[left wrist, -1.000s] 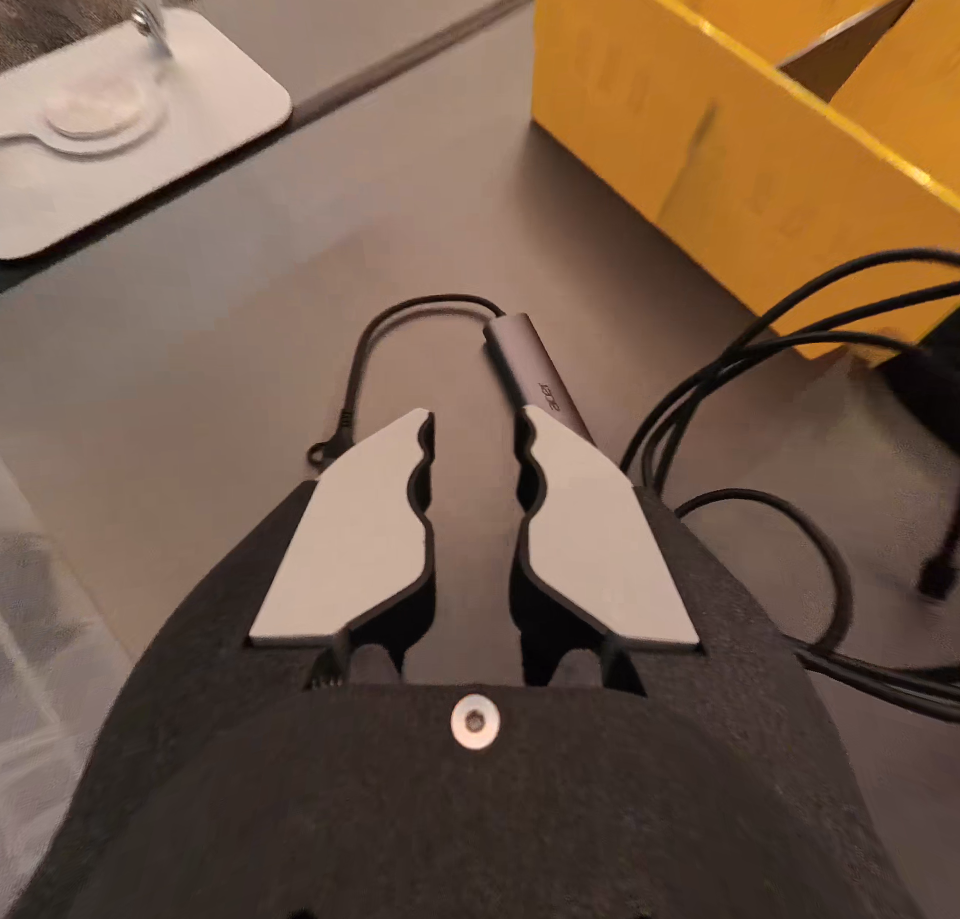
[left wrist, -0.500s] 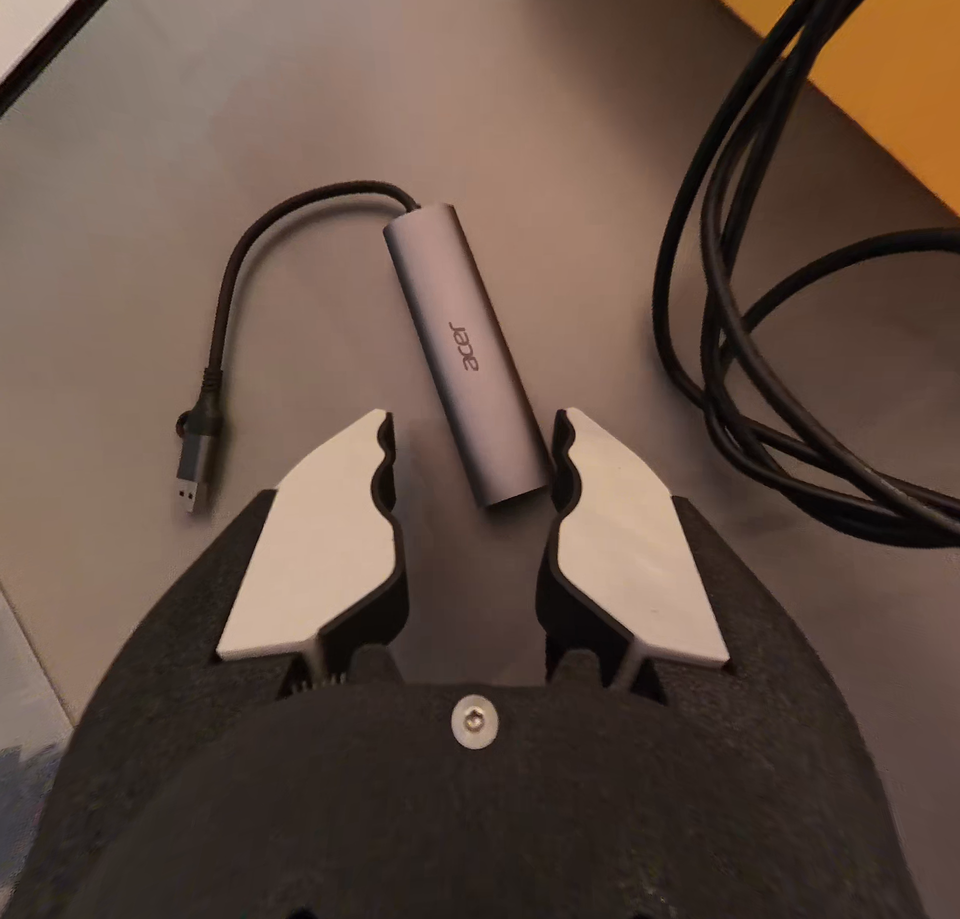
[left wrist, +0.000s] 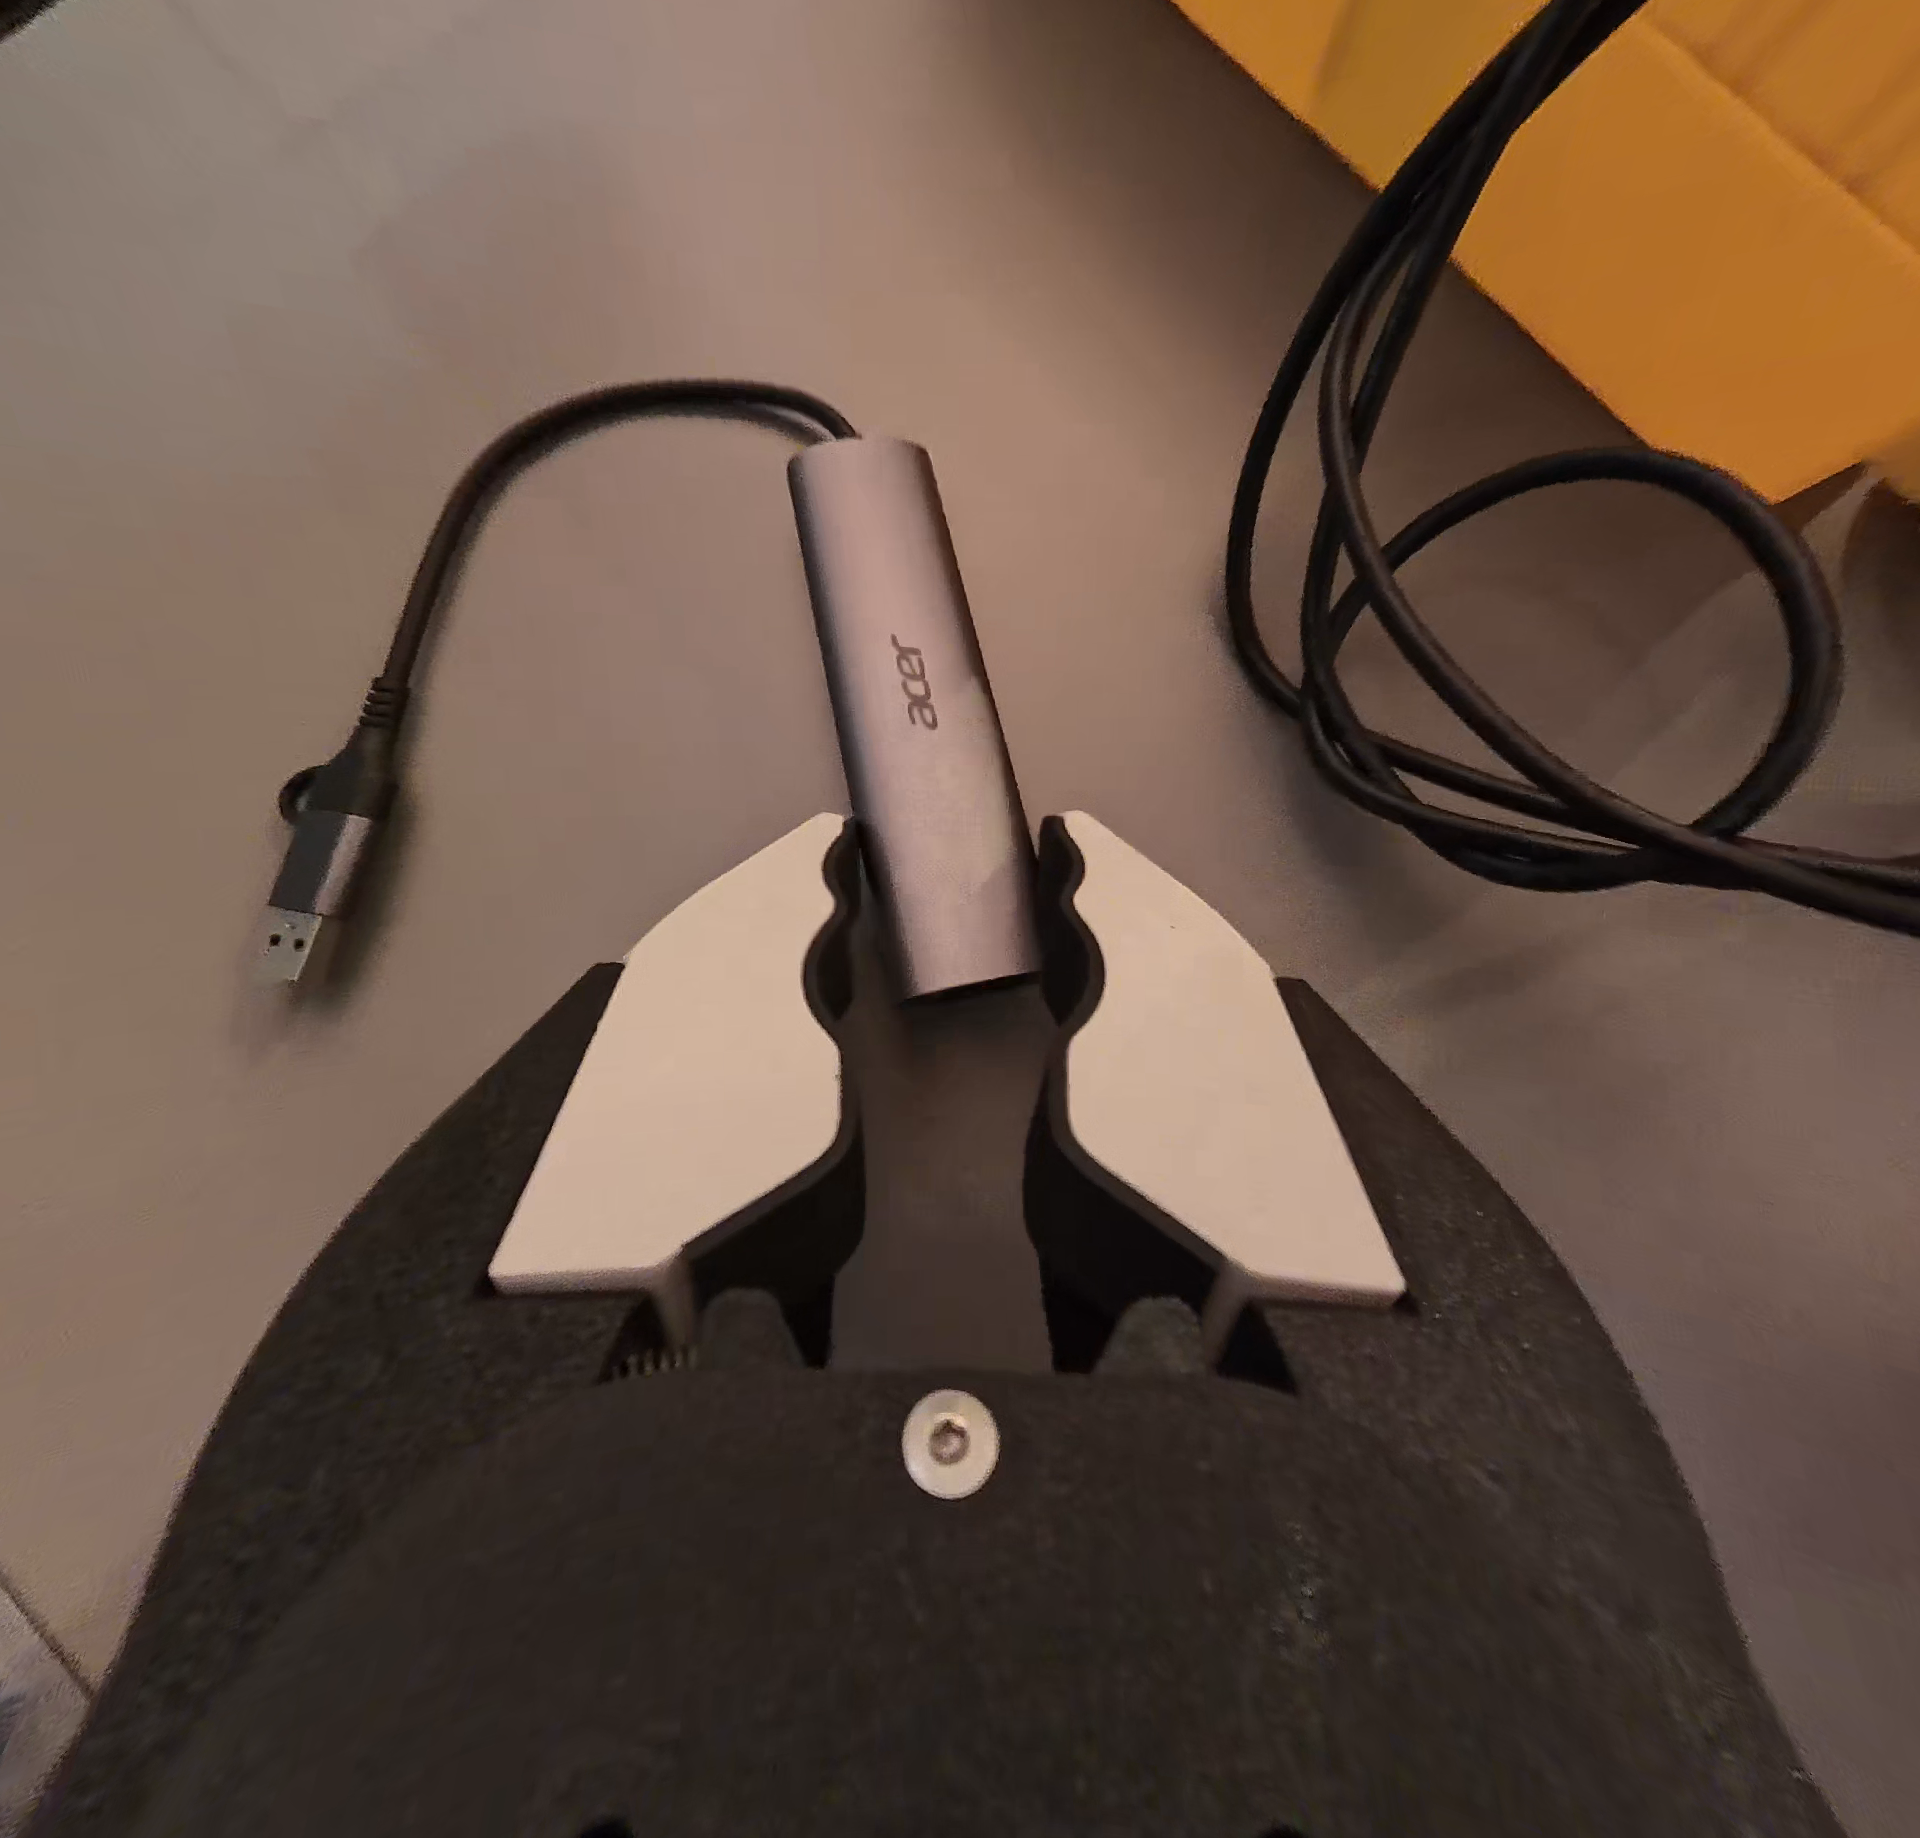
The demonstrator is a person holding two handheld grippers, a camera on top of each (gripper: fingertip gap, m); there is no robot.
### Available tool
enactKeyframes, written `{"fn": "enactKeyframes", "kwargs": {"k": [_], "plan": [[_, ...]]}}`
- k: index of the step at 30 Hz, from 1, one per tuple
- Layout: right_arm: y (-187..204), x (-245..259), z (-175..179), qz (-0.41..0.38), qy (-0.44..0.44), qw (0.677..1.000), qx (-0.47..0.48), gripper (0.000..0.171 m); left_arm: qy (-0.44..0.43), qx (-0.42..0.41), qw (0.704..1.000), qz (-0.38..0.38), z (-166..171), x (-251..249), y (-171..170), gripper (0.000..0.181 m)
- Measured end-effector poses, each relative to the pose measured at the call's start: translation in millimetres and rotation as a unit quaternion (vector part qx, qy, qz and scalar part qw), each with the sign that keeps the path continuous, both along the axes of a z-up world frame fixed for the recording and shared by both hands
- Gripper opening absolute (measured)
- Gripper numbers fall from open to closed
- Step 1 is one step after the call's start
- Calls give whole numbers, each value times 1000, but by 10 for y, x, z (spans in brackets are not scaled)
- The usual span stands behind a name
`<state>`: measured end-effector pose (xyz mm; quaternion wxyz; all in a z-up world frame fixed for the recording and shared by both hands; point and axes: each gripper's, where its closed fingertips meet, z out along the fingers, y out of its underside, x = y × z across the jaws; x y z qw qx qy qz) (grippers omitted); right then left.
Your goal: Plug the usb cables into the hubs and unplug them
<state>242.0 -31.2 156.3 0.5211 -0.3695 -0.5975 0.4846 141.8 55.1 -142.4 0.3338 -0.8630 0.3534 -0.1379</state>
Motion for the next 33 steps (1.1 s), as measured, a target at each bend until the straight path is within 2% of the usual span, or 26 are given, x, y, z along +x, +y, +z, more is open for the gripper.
{"fn": "enactKeyframes", "kwargs": {"k": [4,9,14,22,30,31,32,33], "plan": [[116,-19,-62,-9,-8,1000,-15,11,-43,-2,999,-3,233,-107,0,31],[242,-54,-139,-24,-20,999,-32,11,-10,-15,1000,-1,195,-318,-47,31],[317,-126,-213,-35,-38,998,-39,11,-54,-9,998,0,355,-348,-93,30],[413,-224,-314,-43,-61,995,-61,11,-195,-48,980,-9,826,-383,-123,29],[549,-351,-395,-83,-87,989,-80,11,-222,7,975,-11,1412,-548,-29,29],[577,-380,-407,-95,-93,988,-82,11,-224,18,974,-12,1505,-555,-8,27],[597,-414,-426,-105,-101,986,-83,11,-232,35,972,-17,1616,-560,12,13],[607,-449,-451,-113,-111,984,-82,11,-244,47,969,-18,1718,-556,36,10]]}}
